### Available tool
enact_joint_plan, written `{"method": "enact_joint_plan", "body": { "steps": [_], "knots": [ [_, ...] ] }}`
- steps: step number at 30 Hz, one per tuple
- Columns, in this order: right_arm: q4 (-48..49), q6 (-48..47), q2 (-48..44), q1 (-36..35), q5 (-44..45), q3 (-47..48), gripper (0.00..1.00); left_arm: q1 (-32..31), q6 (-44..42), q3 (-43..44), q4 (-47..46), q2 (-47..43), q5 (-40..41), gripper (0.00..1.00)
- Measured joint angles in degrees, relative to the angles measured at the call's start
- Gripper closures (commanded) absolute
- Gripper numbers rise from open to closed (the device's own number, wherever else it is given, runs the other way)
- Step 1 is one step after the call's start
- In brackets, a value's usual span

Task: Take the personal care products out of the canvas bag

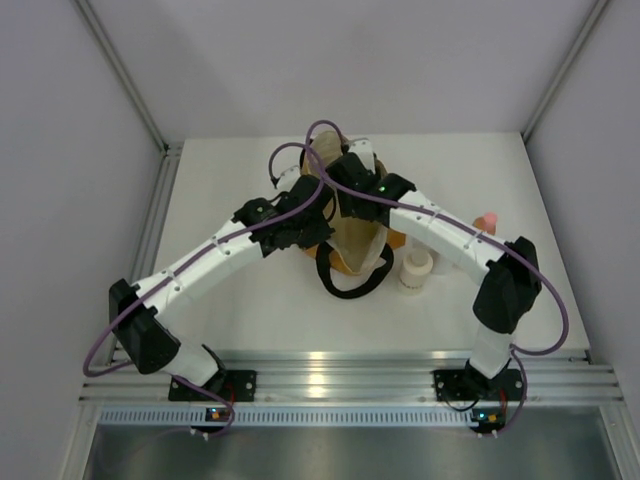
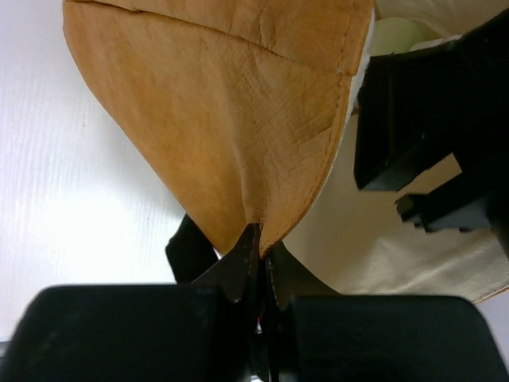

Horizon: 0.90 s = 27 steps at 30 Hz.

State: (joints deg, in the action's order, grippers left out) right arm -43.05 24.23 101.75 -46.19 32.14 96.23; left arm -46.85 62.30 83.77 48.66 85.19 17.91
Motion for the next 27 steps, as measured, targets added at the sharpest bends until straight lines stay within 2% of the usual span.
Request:
{"method": "enact_joint_plan", "body": {
  "steps": [10, 27],
  "knots": [
    [-4.2, 0.7, 1.2, 4.0, 5.8, 0.5, 0.47, 0.8, 0.4, 0.0, -1.1, 1.1, -2.4, 1.00],
    [-3.8, -2.1, 6.6, 7.5, 10.0, -0.2, 0.43, 1.4, 0.3, 0.0, -2.2, 1.2, -4.2, 1.00]
  ]
}}
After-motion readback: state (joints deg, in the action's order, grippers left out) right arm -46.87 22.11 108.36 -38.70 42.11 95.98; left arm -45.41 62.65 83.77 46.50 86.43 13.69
